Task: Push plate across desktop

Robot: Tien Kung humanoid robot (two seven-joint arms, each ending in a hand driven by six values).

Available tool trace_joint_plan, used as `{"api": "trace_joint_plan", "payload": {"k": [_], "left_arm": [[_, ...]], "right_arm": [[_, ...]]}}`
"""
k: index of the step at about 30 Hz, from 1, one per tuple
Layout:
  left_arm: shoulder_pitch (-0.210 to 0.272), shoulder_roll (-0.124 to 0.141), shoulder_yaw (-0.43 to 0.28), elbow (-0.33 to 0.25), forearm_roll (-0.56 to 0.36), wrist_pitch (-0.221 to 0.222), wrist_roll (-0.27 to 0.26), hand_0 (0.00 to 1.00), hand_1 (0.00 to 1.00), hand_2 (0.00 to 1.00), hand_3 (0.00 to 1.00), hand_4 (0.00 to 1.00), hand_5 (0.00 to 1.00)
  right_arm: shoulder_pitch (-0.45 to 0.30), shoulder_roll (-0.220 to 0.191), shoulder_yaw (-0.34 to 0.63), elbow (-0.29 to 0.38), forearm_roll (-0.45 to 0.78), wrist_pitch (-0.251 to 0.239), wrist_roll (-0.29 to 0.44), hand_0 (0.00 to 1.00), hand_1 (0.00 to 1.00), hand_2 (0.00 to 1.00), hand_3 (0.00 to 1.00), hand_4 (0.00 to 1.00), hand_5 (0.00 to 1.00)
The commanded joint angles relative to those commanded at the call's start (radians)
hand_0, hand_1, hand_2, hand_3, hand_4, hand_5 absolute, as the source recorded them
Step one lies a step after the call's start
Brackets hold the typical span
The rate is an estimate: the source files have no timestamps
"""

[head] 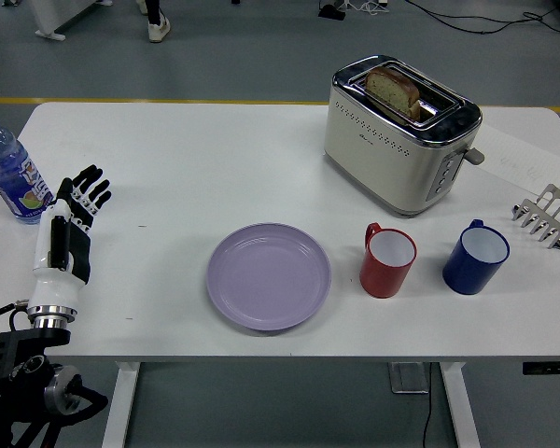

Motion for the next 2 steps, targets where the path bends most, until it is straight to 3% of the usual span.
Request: {"api": "trace_joint_plan", "payload": {"k": [2], "left_arm": [[-0.002, -0.002, -0.003, 0.0, -0.001, 0.003, -0.002, 0.794, 0.833, 0.863, 0.797, 0.586, 0.998]], "right_arm": [[0.0, -0.002, -0.006, 0.001, -0.001, 0.0, 0.0, 0.591, 0.624, 0.783, 0.815, 0.656, 0.694]]}}
